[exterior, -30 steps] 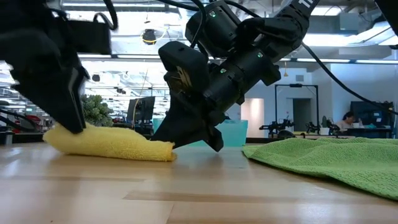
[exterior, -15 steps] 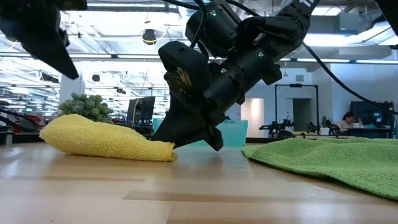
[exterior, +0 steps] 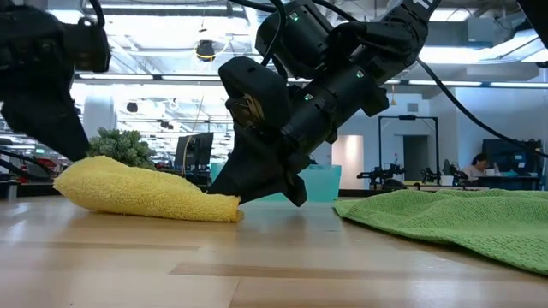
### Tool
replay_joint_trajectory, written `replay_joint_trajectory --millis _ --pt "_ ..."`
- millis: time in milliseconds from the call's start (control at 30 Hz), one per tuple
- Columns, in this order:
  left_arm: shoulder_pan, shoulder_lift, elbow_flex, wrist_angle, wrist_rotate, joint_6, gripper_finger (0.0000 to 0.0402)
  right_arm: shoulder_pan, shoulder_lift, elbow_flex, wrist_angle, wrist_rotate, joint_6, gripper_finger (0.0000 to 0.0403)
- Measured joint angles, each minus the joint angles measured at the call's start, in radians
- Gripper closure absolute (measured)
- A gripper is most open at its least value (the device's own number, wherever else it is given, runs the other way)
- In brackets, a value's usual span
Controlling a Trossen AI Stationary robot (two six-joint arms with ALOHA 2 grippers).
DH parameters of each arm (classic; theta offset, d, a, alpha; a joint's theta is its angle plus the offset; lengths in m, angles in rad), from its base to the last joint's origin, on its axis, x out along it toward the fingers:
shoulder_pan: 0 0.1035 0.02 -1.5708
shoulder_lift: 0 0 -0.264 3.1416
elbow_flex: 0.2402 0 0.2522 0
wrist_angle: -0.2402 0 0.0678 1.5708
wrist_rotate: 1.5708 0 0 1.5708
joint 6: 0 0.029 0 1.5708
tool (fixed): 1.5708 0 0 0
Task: Roll microfiber towels into tight, uniform cylinder then place into a basket
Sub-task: Put the yellow microfiber cloth into the green bin
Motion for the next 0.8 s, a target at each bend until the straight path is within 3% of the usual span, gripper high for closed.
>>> replay_joint_trajectory --millis 233,533,800 --pt "0.049 0.000 -0.133 0.256 0.034 0.028 0.0157 0.000 0.000 0.000 0.000 0.000 0.000 0.0379" --pt "0.121 0.000 -0.299 0.604 0.116 0.021 0.0157 0.000 0.000 0.000 0.000 -0.001 0.000 0.0383" --pt "0.132 0.017 -0.359 0.754 0.140 0.003 0.0167 0.000 0.000 0.000 0.000 -0.002 0.000 0.0385"
